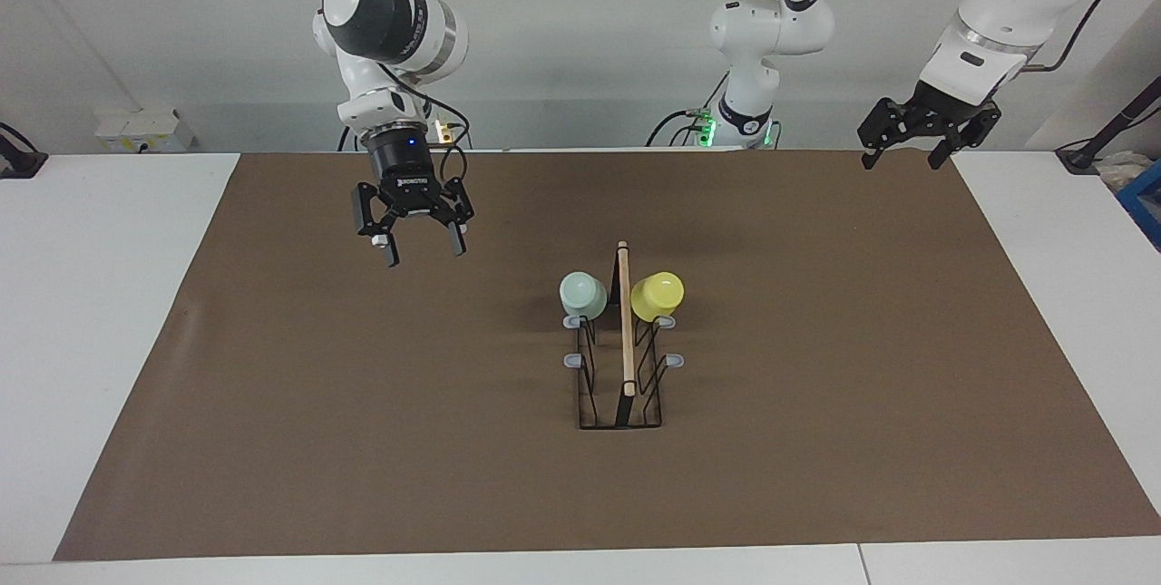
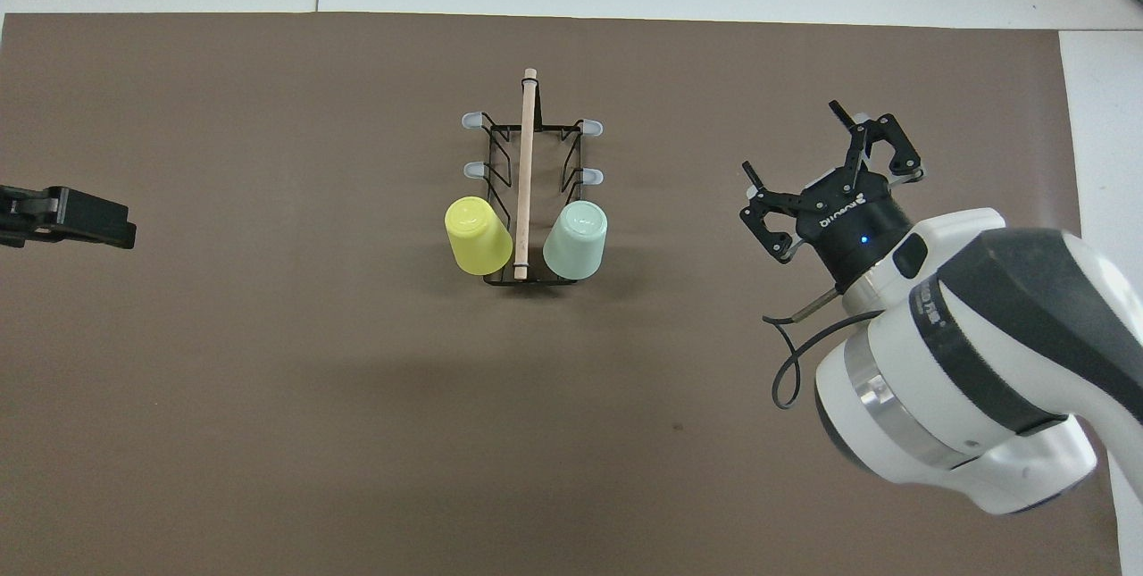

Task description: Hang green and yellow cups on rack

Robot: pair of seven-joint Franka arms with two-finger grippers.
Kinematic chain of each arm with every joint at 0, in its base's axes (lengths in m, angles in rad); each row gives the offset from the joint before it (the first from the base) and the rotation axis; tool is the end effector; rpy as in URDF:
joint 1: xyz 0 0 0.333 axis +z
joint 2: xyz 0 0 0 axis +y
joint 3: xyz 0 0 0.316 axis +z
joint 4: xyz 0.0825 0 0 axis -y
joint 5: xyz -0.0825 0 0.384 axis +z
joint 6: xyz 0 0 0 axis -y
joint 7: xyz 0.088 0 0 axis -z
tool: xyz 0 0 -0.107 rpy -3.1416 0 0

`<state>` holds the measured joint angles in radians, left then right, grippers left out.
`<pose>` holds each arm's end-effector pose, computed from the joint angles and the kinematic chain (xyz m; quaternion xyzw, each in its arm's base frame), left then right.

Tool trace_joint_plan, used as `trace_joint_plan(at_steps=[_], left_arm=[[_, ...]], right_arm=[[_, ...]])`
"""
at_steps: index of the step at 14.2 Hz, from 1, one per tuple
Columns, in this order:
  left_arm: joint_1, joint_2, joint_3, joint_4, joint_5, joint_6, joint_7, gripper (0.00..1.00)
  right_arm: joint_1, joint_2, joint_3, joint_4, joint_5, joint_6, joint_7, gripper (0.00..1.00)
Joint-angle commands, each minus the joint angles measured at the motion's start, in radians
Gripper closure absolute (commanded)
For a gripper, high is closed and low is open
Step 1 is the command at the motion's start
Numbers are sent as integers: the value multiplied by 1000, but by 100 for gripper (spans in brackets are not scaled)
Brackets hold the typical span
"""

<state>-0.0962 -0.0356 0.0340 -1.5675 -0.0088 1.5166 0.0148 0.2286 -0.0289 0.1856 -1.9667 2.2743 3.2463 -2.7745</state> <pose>0.5370 -0.0341 0.6408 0.9992 -0.0387 -0.0078 0.0048 0.5145 0.1449 0.4961 0.7652 0.3528 0.5354 0.0582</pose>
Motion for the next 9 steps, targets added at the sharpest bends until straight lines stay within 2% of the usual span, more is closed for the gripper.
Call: trace_joint_plan(at_steps=[1,9], left_arm=[[6,-6,-6,-8,17,-9,-12,0],[6,-6,-6,-9,17,-10,-12,0]], right_arm=[[-23,17,5,42,24,-26,-195,0],[-28,21,6,37,-21,-22,-198,0]])
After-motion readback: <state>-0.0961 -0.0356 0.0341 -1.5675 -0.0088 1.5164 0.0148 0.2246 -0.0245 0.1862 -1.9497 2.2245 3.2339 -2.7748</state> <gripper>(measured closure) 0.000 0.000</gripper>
